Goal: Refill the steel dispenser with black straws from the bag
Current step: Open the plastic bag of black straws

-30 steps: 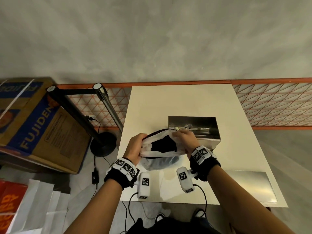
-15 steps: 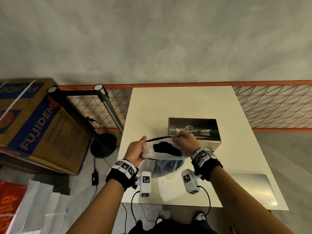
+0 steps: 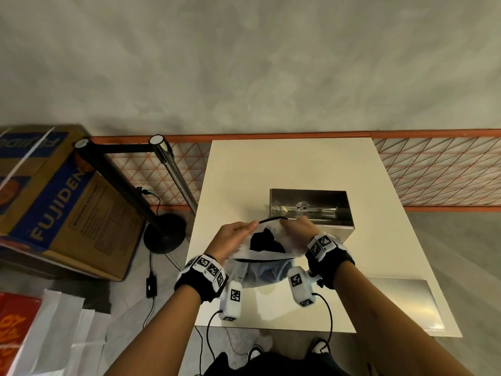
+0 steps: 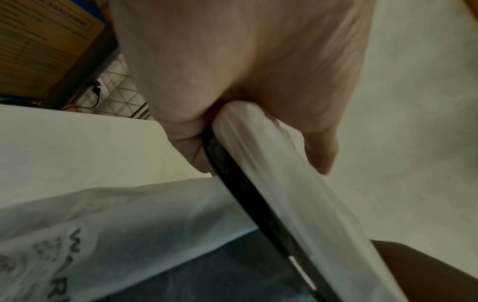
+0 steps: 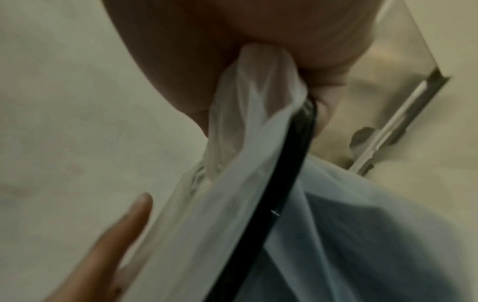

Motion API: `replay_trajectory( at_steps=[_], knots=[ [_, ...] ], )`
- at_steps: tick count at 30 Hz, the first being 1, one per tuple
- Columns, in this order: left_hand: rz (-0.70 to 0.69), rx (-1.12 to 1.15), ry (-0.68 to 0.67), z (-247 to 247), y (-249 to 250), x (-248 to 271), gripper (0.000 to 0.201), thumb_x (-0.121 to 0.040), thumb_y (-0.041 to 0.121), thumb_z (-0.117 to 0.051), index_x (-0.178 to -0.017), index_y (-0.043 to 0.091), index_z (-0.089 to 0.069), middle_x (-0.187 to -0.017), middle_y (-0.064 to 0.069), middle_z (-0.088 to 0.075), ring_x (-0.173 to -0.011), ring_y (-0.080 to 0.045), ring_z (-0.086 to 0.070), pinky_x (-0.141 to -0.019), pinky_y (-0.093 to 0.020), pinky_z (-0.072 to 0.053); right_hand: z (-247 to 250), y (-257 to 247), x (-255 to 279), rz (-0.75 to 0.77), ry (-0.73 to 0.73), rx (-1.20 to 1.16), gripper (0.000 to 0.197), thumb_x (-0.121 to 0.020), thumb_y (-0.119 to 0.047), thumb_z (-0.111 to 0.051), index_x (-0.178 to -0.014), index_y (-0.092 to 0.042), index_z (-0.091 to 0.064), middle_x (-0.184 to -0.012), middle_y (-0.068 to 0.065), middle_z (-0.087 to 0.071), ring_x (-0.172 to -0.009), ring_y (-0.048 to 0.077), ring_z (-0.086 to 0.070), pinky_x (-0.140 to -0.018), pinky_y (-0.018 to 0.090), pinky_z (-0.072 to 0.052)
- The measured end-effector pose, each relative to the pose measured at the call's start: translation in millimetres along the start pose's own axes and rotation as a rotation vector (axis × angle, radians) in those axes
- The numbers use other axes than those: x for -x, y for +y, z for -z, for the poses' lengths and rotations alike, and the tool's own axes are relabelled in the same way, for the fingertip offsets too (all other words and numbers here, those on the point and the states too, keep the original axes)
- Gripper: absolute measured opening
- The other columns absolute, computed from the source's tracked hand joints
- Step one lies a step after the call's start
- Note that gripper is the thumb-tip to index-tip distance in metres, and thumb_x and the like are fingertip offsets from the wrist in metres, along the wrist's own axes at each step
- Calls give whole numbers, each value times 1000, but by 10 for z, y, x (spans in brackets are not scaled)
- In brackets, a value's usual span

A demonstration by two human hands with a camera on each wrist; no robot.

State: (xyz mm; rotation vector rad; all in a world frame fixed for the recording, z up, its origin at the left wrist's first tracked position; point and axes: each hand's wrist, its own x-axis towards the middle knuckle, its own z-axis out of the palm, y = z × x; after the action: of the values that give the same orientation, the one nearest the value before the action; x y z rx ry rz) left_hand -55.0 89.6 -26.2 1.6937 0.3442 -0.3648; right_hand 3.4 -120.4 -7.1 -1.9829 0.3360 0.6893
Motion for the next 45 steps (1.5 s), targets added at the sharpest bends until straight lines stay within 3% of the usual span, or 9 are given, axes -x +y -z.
replay_trajectory(
  at_steps=[4, 7, 12, 18, 22, 27, 31, 38, 45],
  knots=[
    [-61, -135, -52, 39, -52, -54, 55, -79, 53, -81, -124, 24, -71, -117, 9, -72, -111, -5, -63, -104, -31, -46, -1, 70, -67, 26, -69, -127, 21, -87, -23, -59, -72, -11, -67, -78, 9, -66, -78, 25, -60, -74, 39, -47],
    [-58, -229, -48, 46, -95, -105, 52, -81, 69, -67, -89, 19, -78, -91, -9, -76, -81, -13, -60, -79, -32, -43, -31, 65, -57, 54, -92, -134, 26, -87, -24, -58, -65, -13, -67, -73, 6, -65, -75, 25, -59, -78, 43, -47],
    [100, -151, 150, 49, -75, -183, 41, -97, 40, -66, -76, 6, -72, -71, -10, -59, -69, -20, -53, -69, -32, -40, -90, 25, 33, 188, -134, -37, 17, -96, -35, -56, -101, -20, -62, -103, 1, -61, -95, 18, -56, -82, 29, -41],
    [227, 12, 238, 78, -321, -351, 76, -59, 62, -72, -92, -7, -74, -85, -20, -76, -84, -37, -73, -86, -54, -55, -152, 29, 112, 452, -112, 639, 45, -87, -49, -64, -125, -25, -60, -115, 5, -68, -106, 26, -61, -85, 31, -45],
    [288, 54, 243, 138, -458, -460, 86, -51, 76, -65, -93, 1, -74, -91, -21, -76, -89, -39, -73, -88, -56, -56, -107, 40, 25, 365, -73, 451, 30, -95, -38, -56, -72, -19, -62, -75, 6, -64, -70, 22, -58, -68, 33, -45],
    [394, 220, 168, 147, -315, -330, 69, -65, 60, -81, -106, 4, -77, -98, -20, -69, -88, -33, -64, -78, -44, -49, -164, 119, 15, 131, -281, -374, 23, -99, -18, -55, -88, -1, -67, -80, 16, -60, -69, 23, -56, -64, 32, -45],
    [370, 229, 196, 114, -119, -197, 35, -91, 38, -71, -92, 3, -75, -93, -22, -66, -88, -33, -62, -78, -43, -48, -190, 208, -142, 110, -158, -154, 30, -95, -31, -58, -75, -10, -66, -70, 9, -60, -62, 19, -55, -63, 31, -44],
    [346, -341, 262, 24, 90, 67, 87, -86, 74, -57, -137, 6, -39, -136, -17, -51, -123, -38, -55, -90, -46, -57, -227, 208, -260, 90, 50, -106, 41, -95, -35, -54, -94, 2, -72, -85, 14, -70, -80, 27, -65, -78, 42, -52],
    [265, -818, 188, 85, 132, 292, 96, -80, 91, -35, -96, 3, -70, -91, -15, -74, -88, -33, -70, -84, -40, -57, -216, 127, -221, 128, 95, 33, 44, -98, -46, -48, -87, -10, -71, -87, 12, -66, -84, 25, -61, -80, 36, -47]
  ],
)
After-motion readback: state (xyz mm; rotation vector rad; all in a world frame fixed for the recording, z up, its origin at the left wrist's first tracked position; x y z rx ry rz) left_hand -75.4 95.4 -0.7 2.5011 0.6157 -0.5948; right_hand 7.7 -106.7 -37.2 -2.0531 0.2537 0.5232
